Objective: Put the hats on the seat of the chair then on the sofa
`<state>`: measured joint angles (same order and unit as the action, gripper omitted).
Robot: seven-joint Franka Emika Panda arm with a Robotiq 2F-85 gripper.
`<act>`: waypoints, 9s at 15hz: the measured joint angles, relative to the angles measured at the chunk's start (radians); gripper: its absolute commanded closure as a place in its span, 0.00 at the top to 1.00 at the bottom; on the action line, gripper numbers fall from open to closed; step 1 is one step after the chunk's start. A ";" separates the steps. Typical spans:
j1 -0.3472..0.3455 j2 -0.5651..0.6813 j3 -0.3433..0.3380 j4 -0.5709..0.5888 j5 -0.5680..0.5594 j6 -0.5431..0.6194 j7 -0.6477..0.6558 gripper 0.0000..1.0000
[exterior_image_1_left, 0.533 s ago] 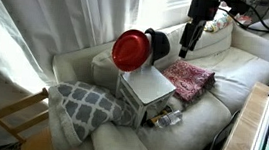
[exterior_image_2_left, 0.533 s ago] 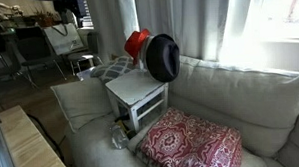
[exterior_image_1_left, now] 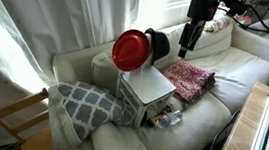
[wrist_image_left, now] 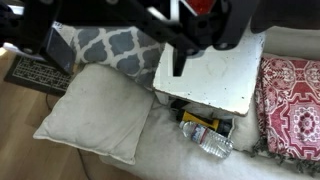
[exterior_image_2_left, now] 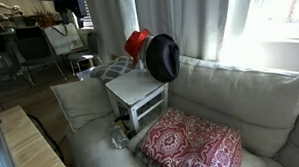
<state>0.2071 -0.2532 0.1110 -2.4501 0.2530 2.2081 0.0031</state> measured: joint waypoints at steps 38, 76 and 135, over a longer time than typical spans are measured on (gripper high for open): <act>0.125 0.874 -0.134 0.909 -0.859 -0.006 0.814 0.00; -0.025 0.692 -0.055 0.515 -0.317 -0.002 0.306 0.02; -0.321 0.634 -0.227 0.604 0.061 -0.058 0.413 1.00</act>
<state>-0.1143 0.3808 -0.1160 -1.8462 0.3140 2.1497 0.4156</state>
